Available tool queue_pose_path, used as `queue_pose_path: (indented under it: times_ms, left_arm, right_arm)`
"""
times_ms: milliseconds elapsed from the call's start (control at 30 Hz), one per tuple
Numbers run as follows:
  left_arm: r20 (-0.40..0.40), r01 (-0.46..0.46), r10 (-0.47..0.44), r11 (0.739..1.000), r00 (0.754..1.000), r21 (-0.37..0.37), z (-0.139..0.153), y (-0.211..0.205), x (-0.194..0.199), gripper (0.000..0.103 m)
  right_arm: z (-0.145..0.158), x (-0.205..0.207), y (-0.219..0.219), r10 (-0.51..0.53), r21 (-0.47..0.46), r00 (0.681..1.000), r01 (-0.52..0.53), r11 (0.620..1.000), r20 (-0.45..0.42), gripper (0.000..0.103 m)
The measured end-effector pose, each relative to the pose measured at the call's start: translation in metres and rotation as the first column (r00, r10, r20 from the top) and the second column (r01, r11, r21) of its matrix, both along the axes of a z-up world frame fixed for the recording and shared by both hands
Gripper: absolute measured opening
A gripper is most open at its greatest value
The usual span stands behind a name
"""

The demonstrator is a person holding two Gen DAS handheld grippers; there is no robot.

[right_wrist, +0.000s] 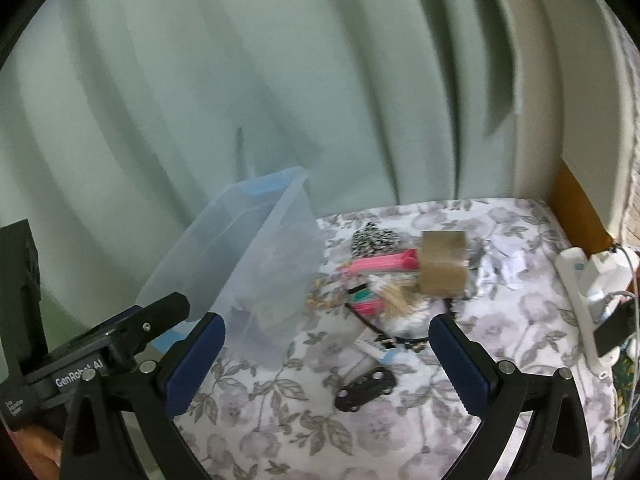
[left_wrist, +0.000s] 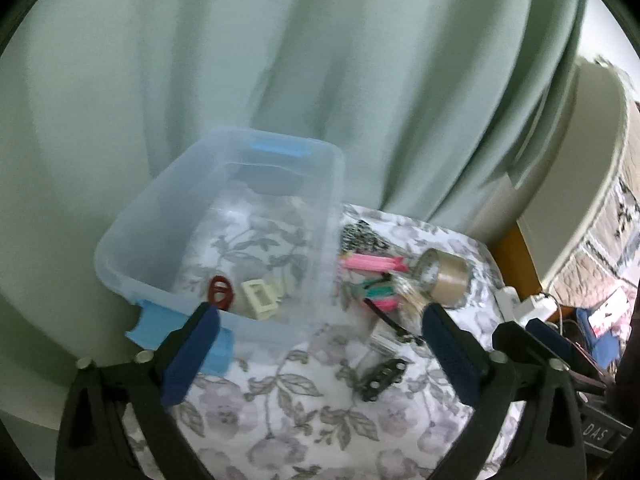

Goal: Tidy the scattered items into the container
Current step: 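Move both grippers back over the remaining items on the bed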

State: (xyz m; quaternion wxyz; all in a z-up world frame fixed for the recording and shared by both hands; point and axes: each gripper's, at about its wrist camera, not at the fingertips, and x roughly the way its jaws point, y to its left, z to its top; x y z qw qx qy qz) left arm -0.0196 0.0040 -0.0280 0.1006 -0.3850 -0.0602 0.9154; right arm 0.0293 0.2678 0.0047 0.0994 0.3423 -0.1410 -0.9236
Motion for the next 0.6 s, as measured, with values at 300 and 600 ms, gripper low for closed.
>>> queue_pose_path:
  times_ms: [300, 600]
  left_arm:
    - [0.027, 0.093, -0.093, 0.996, 0.995, -0.011, -0.011, 0.043, 0.005, 0.103]
    - [0.099, 0.155, -0.156, 0.988, 0.983, 0.027, -0.039, 0.07, 0.007, 0.103]
  right_arm:
    - [-0.011, 0.015, 0.049, -0.107, -0.023, 0.994, 0.106, 0.994, -0.024, 0.103]
    - [-0.033, 0.021, 0.083, -0.159, -0.055, 0.987, 0.158, 0.986, -0.001, 0.103]
